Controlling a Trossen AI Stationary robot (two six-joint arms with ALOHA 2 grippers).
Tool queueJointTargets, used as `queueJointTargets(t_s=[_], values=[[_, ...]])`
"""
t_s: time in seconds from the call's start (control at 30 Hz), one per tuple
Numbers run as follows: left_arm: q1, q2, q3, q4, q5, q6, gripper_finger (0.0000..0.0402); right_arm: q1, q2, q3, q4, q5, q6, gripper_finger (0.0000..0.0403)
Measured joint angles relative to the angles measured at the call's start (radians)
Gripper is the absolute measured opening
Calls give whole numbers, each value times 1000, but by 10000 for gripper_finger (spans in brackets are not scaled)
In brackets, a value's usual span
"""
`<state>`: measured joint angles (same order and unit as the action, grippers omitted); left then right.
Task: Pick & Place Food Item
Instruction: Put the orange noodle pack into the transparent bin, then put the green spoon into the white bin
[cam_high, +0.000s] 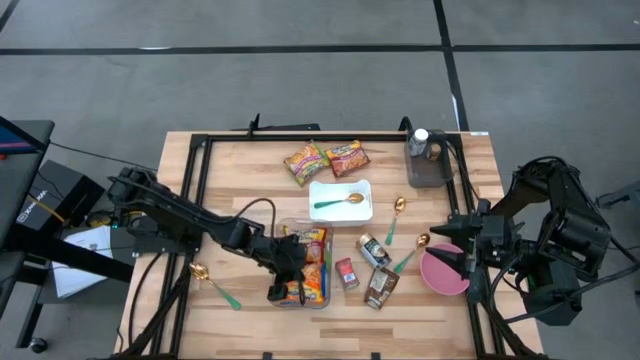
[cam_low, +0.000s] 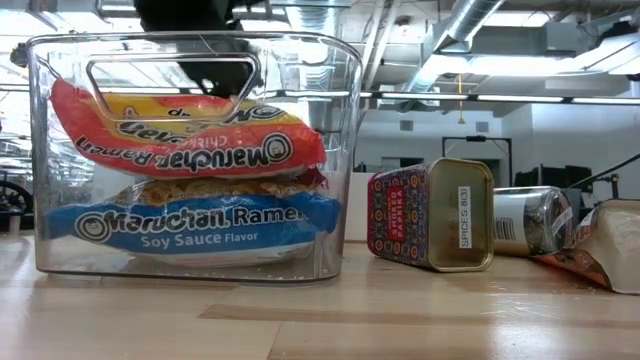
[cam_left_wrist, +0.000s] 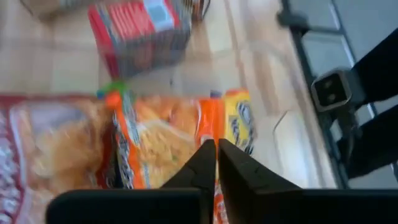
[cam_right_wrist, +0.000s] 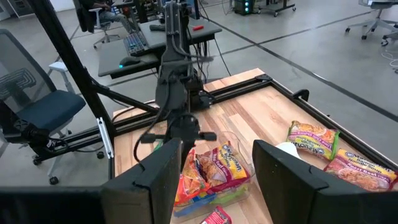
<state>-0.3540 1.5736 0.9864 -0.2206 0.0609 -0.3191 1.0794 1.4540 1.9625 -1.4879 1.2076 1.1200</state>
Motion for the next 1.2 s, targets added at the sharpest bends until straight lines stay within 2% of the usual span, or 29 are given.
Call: queueJointTargets(t_s=[0.43, 0.83, 0.97, 1.07, 1.13, 1.2], values=[[0, 38, -1, -5, -17, -23, 1, 0, 0, 0, -16, 0, 3, 193], [0, -158, -1, 33, -38, -29, 1, 0, 0, 0, -20, -2, 7, 193], [-2, -234, -1, 101, -59, -27, 0, 0, 0, 0, -30, -3, 8, 193], [-20, -296, -1, 152, -129, -4, 0, 0, 0, 0, -64, -12, 46, 193], [-42, -341, -1, 158, -236, 17, 0, 0, 0, 0, -86, -31, 81, 193], [-70, -378, -1, 161, -384, 25, 0, 0, -1, -3, -85, -42, 81, 193]])
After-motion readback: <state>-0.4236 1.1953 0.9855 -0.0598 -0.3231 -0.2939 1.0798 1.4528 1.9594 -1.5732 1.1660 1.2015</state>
